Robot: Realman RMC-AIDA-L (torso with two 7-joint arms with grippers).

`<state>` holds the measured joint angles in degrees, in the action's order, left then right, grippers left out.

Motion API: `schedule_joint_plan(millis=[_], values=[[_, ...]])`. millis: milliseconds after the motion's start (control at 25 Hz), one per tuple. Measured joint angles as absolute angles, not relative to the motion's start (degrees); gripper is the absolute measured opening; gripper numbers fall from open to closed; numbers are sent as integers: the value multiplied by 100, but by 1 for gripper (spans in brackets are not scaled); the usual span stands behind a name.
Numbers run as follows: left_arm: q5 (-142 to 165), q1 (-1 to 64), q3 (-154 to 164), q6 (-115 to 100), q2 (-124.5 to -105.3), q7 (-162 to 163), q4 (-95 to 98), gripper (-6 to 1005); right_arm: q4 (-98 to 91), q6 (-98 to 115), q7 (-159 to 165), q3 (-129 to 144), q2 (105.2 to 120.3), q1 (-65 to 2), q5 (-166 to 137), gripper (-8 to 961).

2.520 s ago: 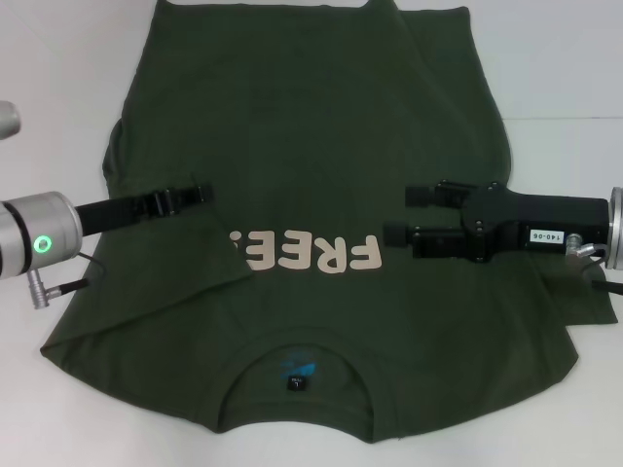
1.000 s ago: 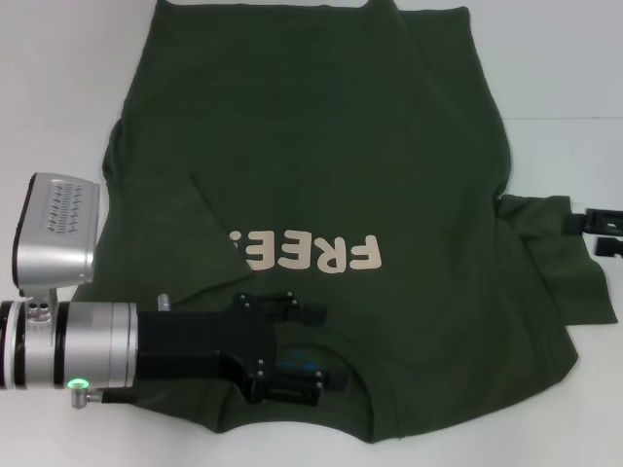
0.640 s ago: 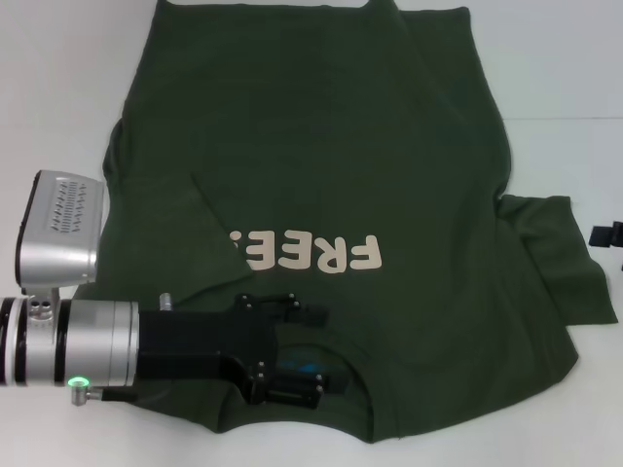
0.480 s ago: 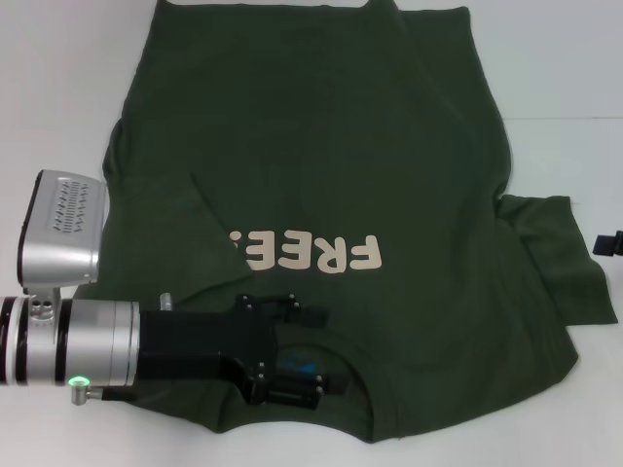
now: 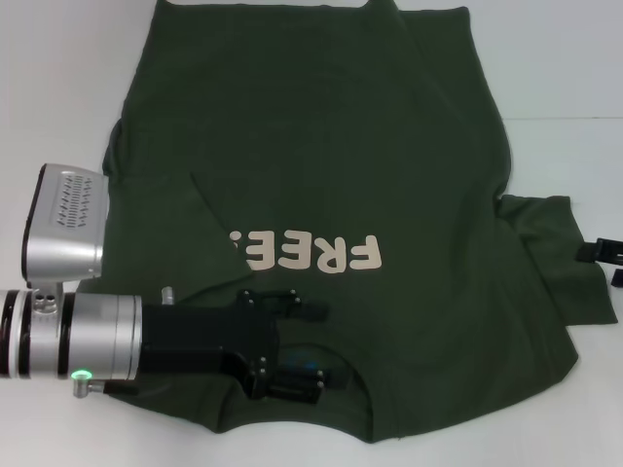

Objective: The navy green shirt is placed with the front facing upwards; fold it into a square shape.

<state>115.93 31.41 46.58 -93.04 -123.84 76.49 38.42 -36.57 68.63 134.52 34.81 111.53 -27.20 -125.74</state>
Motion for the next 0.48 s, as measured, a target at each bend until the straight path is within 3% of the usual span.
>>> schedule_joint_plan(millis=[480], values=[[11593,3155,4633,-9246,-12367,7676,3885,878,-3510,6710,13354,3454,11282,-2874,-12523,895]])
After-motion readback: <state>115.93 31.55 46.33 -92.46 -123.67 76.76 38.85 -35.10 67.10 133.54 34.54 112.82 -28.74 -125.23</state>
